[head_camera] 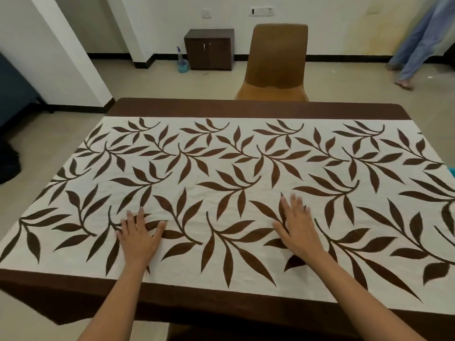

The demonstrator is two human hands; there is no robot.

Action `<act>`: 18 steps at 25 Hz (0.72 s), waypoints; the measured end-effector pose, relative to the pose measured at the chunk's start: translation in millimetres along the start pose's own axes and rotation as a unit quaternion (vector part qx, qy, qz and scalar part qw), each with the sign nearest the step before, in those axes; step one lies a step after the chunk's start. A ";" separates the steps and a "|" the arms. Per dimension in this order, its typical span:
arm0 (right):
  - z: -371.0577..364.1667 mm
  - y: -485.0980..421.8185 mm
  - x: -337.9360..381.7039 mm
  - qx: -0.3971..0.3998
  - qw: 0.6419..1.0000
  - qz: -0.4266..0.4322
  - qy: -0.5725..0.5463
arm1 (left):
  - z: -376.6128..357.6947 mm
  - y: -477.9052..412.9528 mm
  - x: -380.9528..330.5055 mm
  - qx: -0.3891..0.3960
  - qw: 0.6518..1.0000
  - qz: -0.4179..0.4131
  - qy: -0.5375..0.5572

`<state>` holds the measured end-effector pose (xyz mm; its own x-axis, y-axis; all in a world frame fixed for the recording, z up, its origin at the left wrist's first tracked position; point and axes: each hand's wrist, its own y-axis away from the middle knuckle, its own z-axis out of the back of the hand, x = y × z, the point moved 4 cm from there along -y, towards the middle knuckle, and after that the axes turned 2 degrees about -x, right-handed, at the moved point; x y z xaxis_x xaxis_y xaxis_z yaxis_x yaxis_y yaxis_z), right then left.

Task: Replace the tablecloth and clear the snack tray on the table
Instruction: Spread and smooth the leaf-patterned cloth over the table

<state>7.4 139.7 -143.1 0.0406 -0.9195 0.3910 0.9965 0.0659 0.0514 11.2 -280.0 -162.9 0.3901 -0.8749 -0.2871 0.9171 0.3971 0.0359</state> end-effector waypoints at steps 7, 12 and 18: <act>-74.3 -61.8 161.1 0.023 0.996 0.086 0.016 | -1.4 -62.3 13.0 0.025 0.996 -0.079 -0.024; -116.0 -75.2 232.7 0.034 0.997 0.062 0.008 | 7.4 -104.7 47.4 0.033 0.990 -0.137 -0.031; -133.5 -96.1 253.3 0.015 0.997 0.030 0.072 | 15.4 -158.0 72.7 0.052 0.986 -0.156 -0.041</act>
<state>-68.3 -151.3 -171.6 0.1117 -0.9598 0.2573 0.9896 0.1311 0.0595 -104.1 -410.6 -174.7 0.0899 -0.9711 -0.2212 0.9952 0.0792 0.0567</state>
